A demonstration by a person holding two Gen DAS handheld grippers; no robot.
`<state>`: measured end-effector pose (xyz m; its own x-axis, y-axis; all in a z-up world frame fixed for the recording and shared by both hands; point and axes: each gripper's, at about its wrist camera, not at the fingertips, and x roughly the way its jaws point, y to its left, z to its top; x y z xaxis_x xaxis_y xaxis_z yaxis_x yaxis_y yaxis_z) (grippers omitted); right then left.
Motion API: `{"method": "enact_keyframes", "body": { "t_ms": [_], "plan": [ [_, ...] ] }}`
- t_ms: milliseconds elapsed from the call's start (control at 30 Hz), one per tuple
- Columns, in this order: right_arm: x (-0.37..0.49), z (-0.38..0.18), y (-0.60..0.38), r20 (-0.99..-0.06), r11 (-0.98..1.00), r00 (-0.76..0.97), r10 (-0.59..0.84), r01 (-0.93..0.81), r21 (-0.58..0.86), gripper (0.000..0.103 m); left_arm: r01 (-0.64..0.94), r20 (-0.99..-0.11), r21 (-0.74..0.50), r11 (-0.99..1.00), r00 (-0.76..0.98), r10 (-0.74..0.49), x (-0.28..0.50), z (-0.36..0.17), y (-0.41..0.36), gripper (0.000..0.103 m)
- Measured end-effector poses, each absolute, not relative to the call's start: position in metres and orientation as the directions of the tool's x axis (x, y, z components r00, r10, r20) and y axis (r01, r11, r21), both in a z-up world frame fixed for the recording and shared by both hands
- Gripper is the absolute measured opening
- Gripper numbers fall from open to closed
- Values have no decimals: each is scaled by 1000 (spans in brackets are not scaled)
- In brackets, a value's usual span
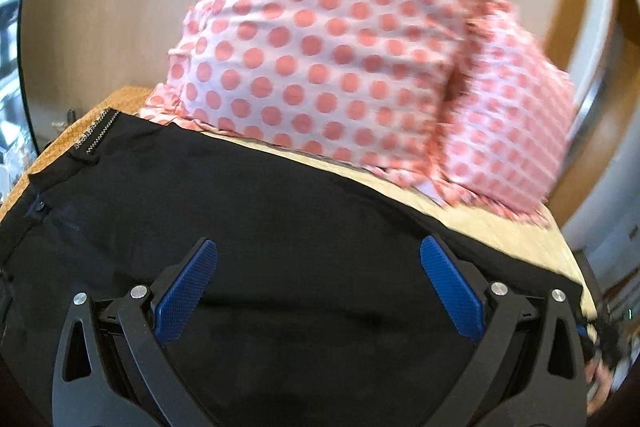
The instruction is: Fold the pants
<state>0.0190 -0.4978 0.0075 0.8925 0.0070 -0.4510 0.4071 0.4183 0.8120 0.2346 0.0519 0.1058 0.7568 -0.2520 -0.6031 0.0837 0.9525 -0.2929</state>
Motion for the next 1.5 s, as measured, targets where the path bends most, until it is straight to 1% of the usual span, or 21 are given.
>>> {"method": "enact_keyframes", "body": {
  "t_ms": [100, 200, 233, 367, 400, 467, 533, 567, 600, 633, 700, 767, 867, 933, 1000, 1133, 1167, 1333, 1367, 1433, 1500],
  "plan": [
    [-2, 19, -505, -326, 431, 945, -13, 300, 851, 2, 30, -657, -348, 937, 705, -267, 280, 97, 56, 102],
    [-18, 30, -511, -283, 451, 959, -34, 267, 852, 2, -41, -719, -396, 917, 635, -282, 324, 79, 59, 93],
    [-21, 33, -513, -268, 455, 963, -34, 253, 854, 2, -61, -737, -399, 915, 615, -280, 335, 74, 58, 91],
    [-28, 47, -515, -219, 489, 975, -27, 204, 848, 2, -109, -801, -364, 925, 544, -251, 371, 56, 49, 88],
    [-27, 50, -514, -216, 498, 976, -27, 200, 844, 2, -118, -815, -348, 930, 528, -238, 380, 52, 45, 86],
    [-26, 53, -513, -215, 513, 976, -25, 197, 835, 2, -148, -851, -306, 940, 485, -201, 398, 44, 41, 73],
    [-23, 53, -514, -217, 514, 976, -16, 194, 836, 2, -196, -883, -284, 939, 434, -177, 411, 32, 46, 35],
    [-22, 52, -514, -221, 509, 975, -9, 195, 838, 2, -230, -891, -295, 928, 416, -180, 415, 26, 52, 28],
    [-20, 52, -514, -223, 509, 975, -5, 195, 838, 2, -248, -887, -311, 918, 423, -186, 415, 26, 58, 15],
    [-19, 51, -515, -225, 511, 974, -3, 195, 837, 2, -267, -871, -351, 898, 444, -209, 411, 28, 67, 9],
    [-18, 50, -516, -229, 520, 974, -1, 196, 831, 2, -247, -814, -435, 866, 519, -261, 391, 43, 83, 7],
    [-18, 52, -517, -223, 528, 975, -3, 191, 827, 2, -207, -754, -469, 859, 601, -267, 356, 70, 95, 7],
    [-25, 55, -521, -201, 542, 979, -20, 179, 821, 2, -108, -587, -513, 852, 768, -256, 246, 117, 120, 7],
    [-30, 53, -524, -205, 549, 978, -37, 191, 814, 2, -86, -527, -527, 846, 814, -245, 180, 120, 133, 7],
    [-33, 45, -528, -225, 540, 973, -48, 215, 813, 2, -103, -519, -535, 838, 823, -230, 121, 103, 142, 8],
    [-35, 24, -532, -297, 496, 954, -52, 282, 821, 2, -188, -597, -491, 850, 784, -171, 53, 45, 139, 8],
    [-35, 19, -531, -315, 489, 948, -51, 299, 820, 2, -205, -611, -505, 838, 771, -180, 44, 29, 140, 7],
    [-38, 6, -536, -362, 449, 931, -38, 340, 826, 2, -238, -625, -539, 808, 756, -194, 42, 11, 141, 8],
    [-39, 5, -536, -363, 440, 931, -36, 341, 831, 2, -237, -624, -539, 808, 757, -195, 43, 12, 141, 8],
    [-49, 10, -535, -325, 430, 944, -55, 317, 846, 2, -232, -625, -533, 814, 757, -193, 38, 12, 141, 8],
    [-58, 17, -533, -334, 448, 938, -92, 339, 827, 2, -214, -616, -518, 828, 766, -187, 33, 13, 138, 9]
  ]
}}
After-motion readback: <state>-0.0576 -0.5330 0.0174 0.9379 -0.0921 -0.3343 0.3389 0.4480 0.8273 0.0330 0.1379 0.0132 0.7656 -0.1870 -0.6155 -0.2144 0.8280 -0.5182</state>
